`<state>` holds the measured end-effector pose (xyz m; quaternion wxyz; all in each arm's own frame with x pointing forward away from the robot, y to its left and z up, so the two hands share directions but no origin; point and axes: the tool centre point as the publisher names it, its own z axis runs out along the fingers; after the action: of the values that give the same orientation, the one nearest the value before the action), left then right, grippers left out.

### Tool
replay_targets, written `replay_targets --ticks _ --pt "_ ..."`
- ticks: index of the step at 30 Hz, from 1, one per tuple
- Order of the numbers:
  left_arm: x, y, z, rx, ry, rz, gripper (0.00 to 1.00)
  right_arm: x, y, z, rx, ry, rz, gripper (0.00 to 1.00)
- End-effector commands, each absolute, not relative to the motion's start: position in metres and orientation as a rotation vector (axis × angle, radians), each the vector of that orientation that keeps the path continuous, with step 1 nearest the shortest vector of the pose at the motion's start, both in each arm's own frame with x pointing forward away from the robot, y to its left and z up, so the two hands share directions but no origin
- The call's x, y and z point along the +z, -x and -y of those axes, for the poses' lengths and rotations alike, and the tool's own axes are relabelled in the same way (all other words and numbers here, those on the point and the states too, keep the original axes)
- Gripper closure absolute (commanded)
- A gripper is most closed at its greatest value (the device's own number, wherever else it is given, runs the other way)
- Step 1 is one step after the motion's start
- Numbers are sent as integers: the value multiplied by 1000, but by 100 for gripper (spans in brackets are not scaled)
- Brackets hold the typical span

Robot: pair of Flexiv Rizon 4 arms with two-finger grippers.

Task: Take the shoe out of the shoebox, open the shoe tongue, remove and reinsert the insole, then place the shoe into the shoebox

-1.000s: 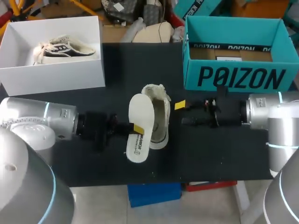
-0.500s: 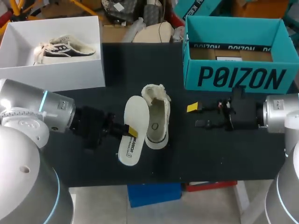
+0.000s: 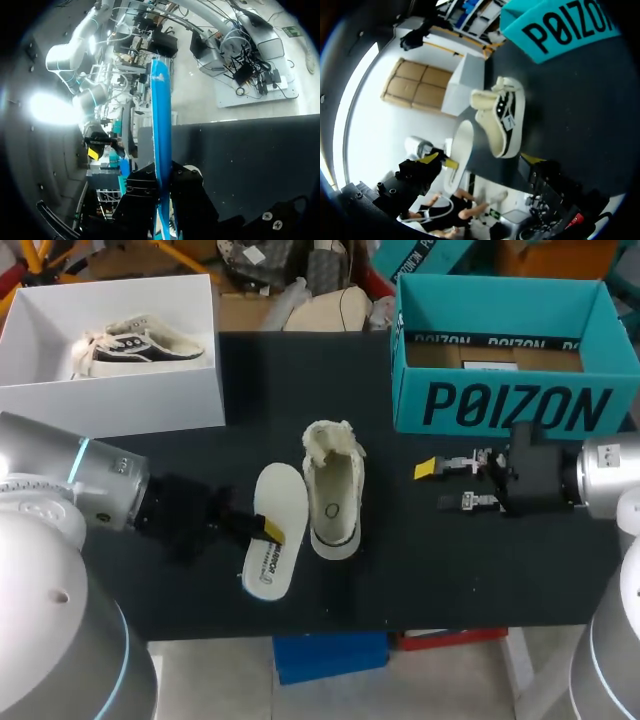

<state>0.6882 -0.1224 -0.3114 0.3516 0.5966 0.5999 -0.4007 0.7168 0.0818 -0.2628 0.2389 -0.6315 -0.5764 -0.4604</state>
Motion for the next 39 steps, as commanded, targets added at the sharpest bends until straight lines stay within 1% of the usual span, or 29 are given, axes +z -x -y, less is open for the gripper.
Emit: replay_targets --ticks 1,9,19,30,39 --pt "-304 -678 114 -1040 -1552 -1560 100 -242 -685 -58 -1263 1804 1579 0" --pt "-305 -667 119 -1129 -1569 -1593 100 -232 -661 -44 -1245 1880 1573 0" --pt "-305 -659 130 -1295 -1709 -1702 100 -232 -661 -44 -1245 1880 1573 0" --pt "-312 -670 165 -1426 -1837 -1686 100 -232 -661 -44 -1245 1880 1573 0" --pt "-333 -692 178 -1355 -1955 -1751 100 -232 -661 -44 -1245 1880 1573 0"
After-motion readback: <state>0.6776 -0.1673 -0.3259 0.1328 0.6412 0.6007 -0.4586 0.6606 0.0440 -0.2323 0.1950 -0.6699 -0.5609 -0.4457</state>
